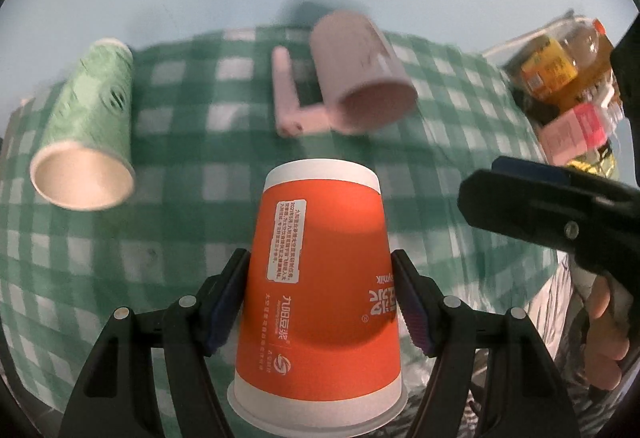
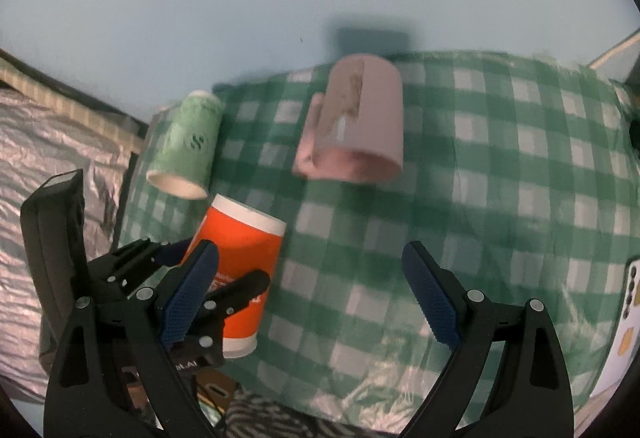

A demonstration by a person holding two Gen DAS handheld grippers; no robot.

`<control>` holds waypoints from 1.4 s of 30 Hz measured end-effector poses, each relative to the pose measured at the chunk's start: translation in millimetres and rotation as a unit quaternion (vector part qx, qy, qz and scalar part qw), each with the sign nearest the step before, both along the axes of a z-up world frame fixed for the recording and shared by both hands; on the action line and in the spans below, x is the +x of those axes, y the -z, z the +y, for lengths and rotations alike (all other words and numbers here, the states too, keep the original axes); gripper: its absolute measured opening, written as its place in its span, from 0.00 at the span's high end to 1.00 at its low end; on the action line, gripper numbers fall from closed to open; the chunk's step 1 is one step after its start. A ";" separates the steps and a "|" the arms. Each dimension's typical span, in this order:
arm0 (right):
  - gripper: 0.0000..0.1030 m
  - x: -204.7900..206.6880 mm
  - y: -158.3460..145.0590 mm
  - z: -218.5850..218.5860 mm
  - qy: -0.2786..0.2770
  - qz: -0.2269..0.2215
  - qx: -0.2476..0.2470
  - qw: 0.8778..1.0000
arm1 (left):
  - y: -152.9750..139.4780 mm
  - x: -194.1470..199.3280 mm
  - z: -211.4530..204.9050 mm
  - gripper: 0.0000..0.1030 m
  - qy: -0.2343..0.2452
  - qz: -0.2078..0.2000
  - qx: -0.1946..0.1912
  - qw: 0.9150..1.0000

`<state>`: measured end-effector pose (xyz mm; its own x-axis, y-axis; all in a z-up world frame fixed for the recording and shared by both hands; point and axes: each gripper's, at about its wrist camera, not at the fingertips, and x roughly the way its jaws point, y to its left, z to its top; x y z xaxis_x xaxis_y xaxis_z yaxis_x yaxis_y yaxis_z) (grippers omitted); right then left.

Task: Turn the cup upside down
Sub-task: 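Bring the right gripper to the orange-red cup and grasp its body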

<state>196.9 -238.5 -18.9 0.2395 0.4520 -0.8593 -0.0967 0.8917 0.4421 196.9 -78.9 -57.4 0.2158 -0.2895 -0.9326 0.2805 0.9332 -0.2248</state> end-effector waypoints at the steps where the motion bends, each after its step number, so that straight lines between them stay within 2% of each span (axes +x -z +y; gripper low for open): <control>1: 0.10 -5.6 2.0 1.9 -0.001 0.001 -0.002 1.000 | 4.2 -2.3 -2.2 0.30 0.002 0.002 -0.002 1.000; 5: 0.10 -14.5 13.6 -1.8 -0.001 0.014 -0.003 1.000 | 16.7 -4.4 -11.4 0.30 0.000 0.007 0.000 1.000; 12: 0.10 -21.9 27.5 -2.6 -0.001 0.031 0.002 1.000 | 21.1 -4.7 -14.2 0.29 -0.003 0.009 0.010 1.000; 15: 0.10 -22.2 29.3 -1.7 0.002 0.033 0.003 0.999 | 21.1 -4.2 -16.9 0.22 -0.004 0.012 0.014 1.000; 22: 0.10 -23.6 26.9 0.5 0.002 0.037 0.003 0.999 | 1.9 -6.8 -7.6 0.20 -0.009 0.010 -0.010 1.000; 30: 0.10 -22.5 25.6 16.2 0.018 0.048 0.014 0.999 | -20.4 -15.4 16.4 0.20 -0.017 -0.009 -0.007 1.000; 33: 0.10 -21.8 28.9 24.6 0.022 0.058 0.014 0.998 | -25.3 -17.6 33.0 0.15 -0.026 -0.022 0.005 0.999; 42: 0.10 -12.0 48.8 49.1 0.025 0.090 0.007 0.996 | -11.9 -18.4 66.9 0.15 -0.048 -0.021 0.030 0.998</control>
